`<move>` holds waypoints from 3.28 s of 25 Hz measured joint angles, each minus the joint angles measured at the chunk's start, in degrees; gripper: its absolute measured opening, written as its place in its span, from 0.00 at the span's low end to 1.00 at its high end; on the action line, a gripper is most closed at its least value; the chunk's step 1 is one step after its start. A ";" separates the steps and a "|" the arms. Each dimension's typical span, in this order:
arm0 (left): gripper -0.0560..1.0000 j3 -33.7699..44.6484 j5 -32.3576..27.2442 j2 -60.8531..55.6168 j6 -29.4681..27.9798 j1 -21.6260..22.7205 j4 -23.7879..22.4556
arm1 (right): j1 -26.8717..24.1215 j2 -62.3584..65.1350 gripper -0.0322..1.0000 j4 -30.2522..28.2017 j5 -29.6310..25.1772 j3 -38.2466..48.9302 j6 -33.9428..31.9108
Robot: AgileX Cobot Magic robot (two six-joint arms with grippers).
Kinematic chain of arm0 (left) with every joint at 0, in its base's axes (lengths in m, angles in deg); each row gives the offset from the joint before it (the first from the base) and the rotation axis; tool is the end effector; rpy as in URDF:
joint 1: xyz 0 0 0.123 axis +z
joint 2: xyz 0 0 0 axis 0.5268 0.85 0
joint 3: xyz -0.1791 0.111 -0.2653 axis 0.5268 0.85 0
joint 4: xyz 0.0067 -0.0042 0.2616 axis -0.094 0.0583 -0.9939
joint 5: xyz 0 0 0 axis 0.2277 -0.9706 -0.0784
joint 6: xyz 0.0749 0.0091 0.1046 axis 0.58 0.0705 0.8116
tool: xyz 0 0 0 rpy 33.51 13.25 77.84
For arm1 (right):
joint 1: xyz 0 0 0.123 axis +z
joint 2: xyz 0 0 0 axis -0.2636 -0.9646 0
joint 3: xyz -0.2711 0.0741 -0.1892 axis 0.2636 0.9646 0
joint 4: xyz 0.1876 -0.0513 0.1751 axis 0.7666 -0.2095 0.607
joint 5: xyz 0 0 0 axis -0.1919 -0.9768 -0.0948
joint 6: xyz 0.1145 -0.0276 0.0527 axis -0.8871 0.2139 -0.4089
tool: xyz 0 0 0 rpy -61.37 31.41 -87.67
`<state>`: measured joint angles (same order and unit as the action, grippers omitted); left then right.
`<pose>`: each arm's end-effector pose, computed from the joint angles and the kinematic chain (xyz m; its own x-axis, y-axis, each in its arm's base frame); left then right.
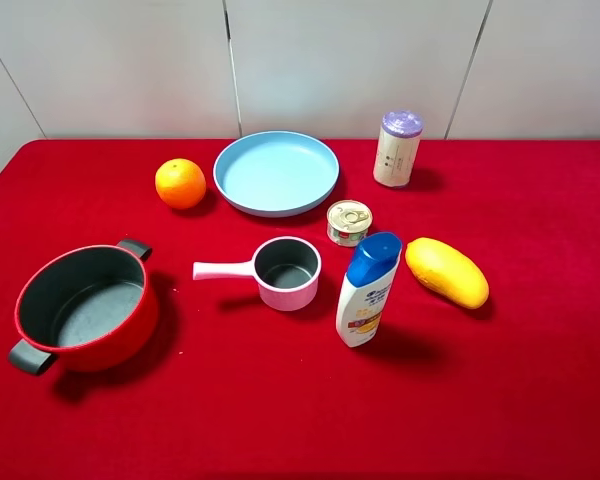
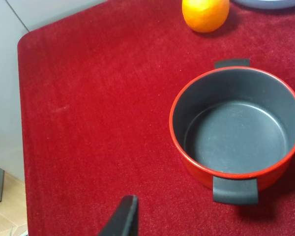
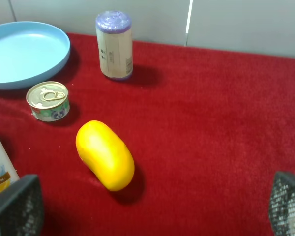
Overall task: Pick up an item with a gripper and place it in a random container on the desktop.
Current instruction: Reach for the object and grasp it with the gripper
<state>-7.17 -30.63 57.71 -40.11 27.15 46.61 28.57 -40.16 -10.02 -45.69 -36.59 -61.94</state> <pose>-0.0168 -0.0016 0.2579 -0.4201 0.3506 -0.8370 0.2453 0.9319 0.2672 -0.0134 -0.0095 0.2674 -0.4111 -0.1118 -0.9047 -0.1938 0.9805 -0.0331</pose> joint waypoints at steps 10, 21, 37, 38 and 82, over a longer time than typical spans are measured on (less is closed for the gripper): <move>0.98 0.00 0.00 0.00 0.00 0.00 0.00 | 0.00 -0.19 0.70 0.00 0.00 0.00 0.00; 0.98 0.00 0.00 0.00 0.00 0.00 0.00 | 0.00 -13.71 0.70 0.39 0.02 0.02 0.00; 0.98 0.00 0.00 0.00 0.00 0.00 0.00 | 0.00 -30.26 0.70 0.64 0.06 -2.07 0.20; 0.98 0.00 0.00 0.00 0.00 0.00 0.00 | 0.00 -31.35 0.70 0.64 0.06 -2.41 0.81; 0.98 0.00 0.01 0.00 0.00 0.00 0.00 | 0.00 -81.11 0.70 -2.61 8.45 -24.31 26.77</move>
<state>-7.17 -30.61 57.71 -40.11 27.15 46.61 28.57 -121.27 -12.63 -37.24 -60.90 -35.17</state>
